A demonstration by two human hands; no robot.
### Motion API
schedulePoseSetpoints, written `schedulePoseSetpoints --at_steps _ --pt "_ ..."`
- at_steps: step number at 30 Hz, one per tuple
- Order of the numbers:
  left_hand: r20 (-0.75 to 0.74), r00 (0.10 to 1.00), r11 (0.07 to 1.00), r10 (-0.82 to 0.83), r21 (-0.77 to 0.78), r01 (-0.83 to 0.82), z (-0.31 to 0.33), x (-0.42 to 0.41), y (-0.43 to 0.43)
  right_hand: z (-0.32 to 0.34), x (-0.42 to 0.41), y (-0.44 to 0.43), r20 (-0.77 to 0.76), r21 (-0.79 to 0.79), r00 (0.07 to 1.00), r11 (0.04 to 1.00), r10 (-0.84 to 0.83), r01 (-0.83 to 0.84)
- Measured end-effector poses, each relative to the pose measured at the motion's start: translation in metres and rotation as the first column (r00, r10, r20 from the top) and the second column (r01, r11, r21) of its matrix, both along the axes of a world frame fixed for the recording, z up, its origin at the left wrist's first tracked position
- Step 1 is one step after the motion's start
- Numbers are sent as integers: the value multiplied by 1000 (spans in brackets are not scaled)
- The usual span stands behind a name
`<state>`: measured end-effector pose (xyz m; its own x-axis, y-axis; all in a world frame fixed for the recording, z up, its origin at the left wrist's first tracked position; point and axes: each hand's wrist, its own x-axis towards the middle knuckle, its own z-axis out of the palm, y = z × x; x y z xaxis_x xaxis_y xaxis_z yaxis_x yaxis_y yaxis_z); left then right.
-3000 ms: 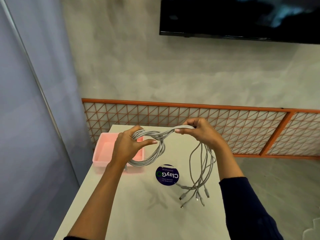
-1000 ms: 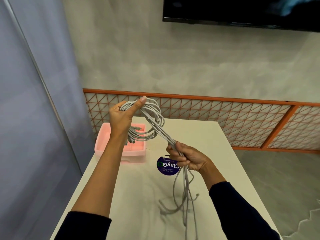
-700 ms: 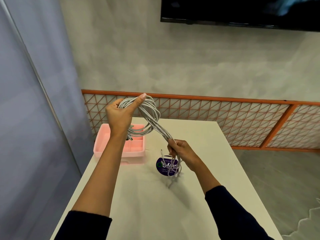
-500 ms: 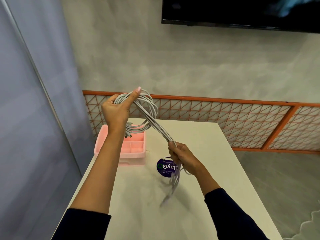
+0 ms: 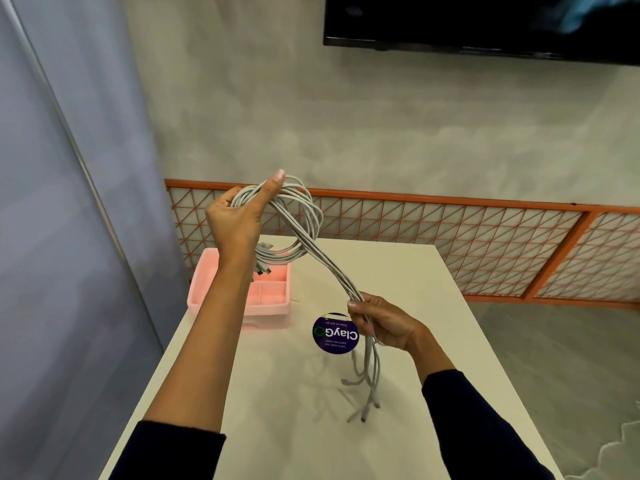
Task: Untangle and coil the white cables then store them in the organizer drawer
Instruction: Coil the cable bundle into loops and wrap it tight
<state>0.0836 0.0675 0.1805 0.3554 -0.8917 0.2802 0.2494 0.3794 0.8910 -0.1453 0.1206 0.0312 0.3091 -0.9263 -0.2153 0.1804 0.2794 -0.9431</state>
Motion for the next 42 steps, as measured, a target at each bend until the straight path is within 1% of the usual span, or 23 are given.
schedulePoseSetpoints --at_steps 2,3,5,7,9,11,12,14,17,20,22,24,25,26,28,30,31,33,36,37,39,42 --pt "-30 999 1000 26 8 -25 1 4 -2 -3 -2 3 -179 -62 982 997 -53 42" --pt "-31 999 999 30 12 -29 1 6 -4 -4 -3 5 -238 -91 968 994 -75 54" --pt "-39 999 999 29 25 -28 1 10 -6 -8 -4 8 -267 -117 956 989 -119 91" --pt "-62 997 998 40 41 -38 0 13 -7 -12 -7 10 -221 -87 967 990 -130 113" --pt "-64 997 998 38 44 -35 -2 17 -10 -16 -13 10 -123 -51 985 992 -123 118" --pt "-61 998 999 21 46 -18 -6 21 -12 -17 -21 11 -15 -12 988 988 -152 152" --pt "-60 998 999 11 51 -8 -9 23 -14 -15 -25 11 13 11 986 987 -163 163" --pt "-30 999 997 -11 77 13 -15 28 -16 -11 -28 12 21 40 987 987 -159 158" --pt "-4 999 991 -54 121 54 -24 32 -17 -6 -31 12 -12 56 987 985 -161 161" --pt "-29 995 984 -92 151 95 -27 32 -17 -6 -33 12 18 156 981 970 -191 186" --pt "-33 994 979 -108 170 112 -24 32 -17 -8 -33 15 109 224 977 962 -186 158" --pt "-53 993 976 -105 186 113 -21 33 -15 -11 -35 19 289 273 942 958 -172 92" --pt "-54 993 973 -104 203 113 -21 33 -15 -13 -37 21 347 263 925 963 -151 58" --pt "-45 994 968 -100 227 108 -22 35 -16 -15 -39 24 373 224 921 974 -112 28" --pt "4 995 967 -96 236 92 -23 37 -17 -13 -39 27 387 155 921 988 -53 -8" --pt "78 988 971 -134 207 116 -24 40 -17 -10 -42 26 414 146 904 988 -102 45" --pt "145 977 974 -154 189 126 -24 41 -16 -8 -44 25 427 136 894 987 -136 86" --pt "296 939 980 -173 145 135 -23 43 -11 1 -51 21 425 99 884 981 -193 166" --pt "477 855 979 -202 92 180 -24 53 -8 29 -63 17 341 -5 899 956 -275 294" --pt "543 805 970 -241 99 223 -23 56 -6 41 -67 15 313 -47 897 939 -311 342" --pt "655 689 949 -311 177 261 -28 59 -6 65 -72 10 288 -128 885 902 -365 413" --pt "779 514 931 -359 260 257 -40 53 -8 101 -70 1 331 -195 851 853 -407 484"
